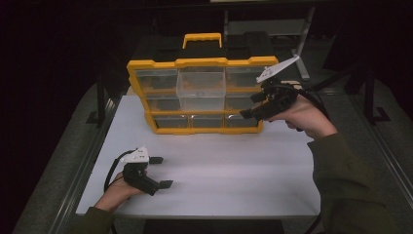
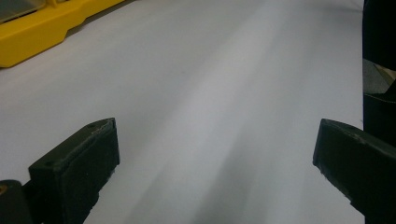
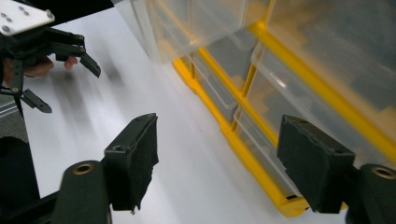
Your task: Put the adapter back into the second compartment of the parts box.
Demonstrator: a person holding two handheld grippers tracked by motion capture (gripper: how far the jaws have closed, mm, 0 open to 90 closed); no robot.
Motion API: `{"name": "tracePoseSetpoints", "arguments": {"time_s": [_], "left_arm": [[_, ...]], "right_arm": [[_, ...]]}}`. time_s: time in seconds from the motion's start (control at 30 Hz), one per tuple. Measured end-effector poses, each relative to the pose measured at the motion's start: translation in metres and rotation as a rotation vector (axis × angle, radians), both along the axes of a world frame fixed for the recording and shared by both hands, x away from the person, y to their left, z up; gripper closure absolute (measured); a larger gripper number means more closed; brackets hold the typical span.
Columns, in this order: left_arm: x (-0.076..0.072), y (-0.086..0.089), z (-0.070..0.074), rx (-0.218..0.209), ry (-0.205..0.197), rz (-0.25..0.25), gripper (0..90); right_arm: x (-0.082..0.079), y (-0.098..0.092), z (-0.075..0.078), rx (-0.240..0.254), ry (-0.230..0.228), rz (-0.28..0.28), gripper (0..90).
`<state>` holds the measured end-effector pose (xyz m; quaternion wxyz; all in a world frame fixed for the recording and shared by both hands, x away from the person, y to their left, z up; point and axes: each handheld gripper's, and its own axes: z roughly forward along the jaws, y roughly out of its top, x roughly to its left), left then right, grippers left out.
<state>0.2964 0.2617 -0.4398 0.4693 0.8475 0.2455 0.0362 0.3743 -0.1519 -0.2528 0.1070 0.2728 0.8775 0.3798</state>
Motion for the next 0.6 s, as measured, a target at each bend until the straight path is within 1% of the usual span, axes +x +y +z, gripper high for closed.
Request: {"name": "tracePoseSetpoints", "arguments": {"time_s": [0.17, 0.27, 0.47, 0.6], "left_arm": [[0.000, 0.000, 0.000, 0.000, 0.000, 0.000, 0.0], [0.000, 0.000, 0.000, 0.000, 0.001, -0.002, 0.0], [0.000, 0.000, 0.000, 0.000, 0.002, -0.004, 0.0], [0.000, 0.000, 0.000, -0.002, 0.006, -0.003, 0.0]], "right_arm": [[-0.007, -0.001, -0.017, -0.006, 0.003, -0.014, 22.7], [-0.012, -0.002, -0.026, -0.006, -0.003, -0.013, 19.5], [-0.021, -0.003, -0.045, 0.000, -0.002, -0.013, 13.6], [-0.028, -0.002, -0.058, -0.010, -0.004, -0.019, 10.4]]}}
